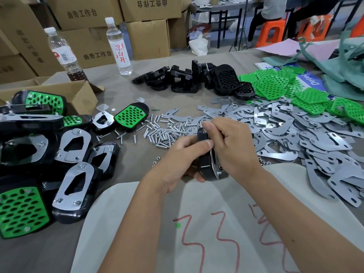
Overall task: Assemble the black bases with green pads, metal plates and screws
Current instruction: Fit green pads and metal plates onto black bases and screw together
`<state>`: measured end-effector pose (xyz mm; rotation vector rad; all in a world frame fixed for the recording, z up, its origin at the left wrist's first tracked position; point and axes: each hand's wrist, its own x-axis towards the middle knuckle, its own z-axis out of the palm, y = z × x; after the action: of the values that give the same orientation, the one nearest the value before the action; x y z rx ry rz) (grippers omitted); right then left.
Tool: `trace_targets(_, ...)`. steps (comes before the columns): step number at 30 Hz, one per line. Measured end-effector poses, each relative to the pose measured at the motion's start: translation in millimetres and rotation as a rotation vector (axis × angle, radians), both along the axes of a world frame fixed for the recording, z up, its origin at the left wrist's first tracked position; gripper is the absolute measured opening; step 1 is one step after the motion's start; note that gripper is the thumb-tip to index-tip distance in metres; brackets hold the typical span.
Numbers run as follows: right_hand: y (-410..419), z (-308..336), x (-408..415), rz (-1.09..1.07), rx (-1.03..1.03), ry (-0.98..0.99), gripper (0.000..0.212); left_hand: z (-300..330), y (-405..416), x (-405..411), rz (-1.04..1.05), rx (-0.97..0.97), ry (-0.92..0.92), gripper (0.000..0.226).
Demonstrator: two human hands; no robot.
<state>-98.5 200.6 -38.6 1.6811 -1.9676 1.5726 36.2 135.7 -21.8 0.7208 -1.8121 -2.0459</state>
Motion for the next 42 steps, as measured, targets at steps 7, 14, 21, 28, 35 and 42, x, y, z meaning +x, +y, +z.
trace_targets(7, 6, -4, -15, 0.04, 0.254, 0.103, 0.026, 2, -5, 0, 0.149, 0.116, 0.071, 0.035)
trace_targets(14, 6, -1, -9, 0.112, 0.337, 0.18, 0.02, 3, -12, 6, 0.142, 0.136, 0.112, 0.037)
trace_targets(21, 4, -1, -2, 0.129, 0.343, 0.209, 0.023, 1, -14, 10, 0.17, 0.109, 0.032, 0.039)
trace_targets(28, 8, 3, -3, 0.148, 0.36, 0.201, 0.02, 1, -15, 10, 0.158, 0.113, 0.023, 0.034)
trace_targets(35, -1, -4, 7, 0.069, 0.315, 0.198, 0.026, 0, -15, 10, 0.162, 0.116, 0.044, 0.036)
trace_targets(42, 7, 1, 4, 0.057, 0.159, 0.038, 0.031, 4, -12, 4, 0.299, 0.049, 0.124, 0.042)
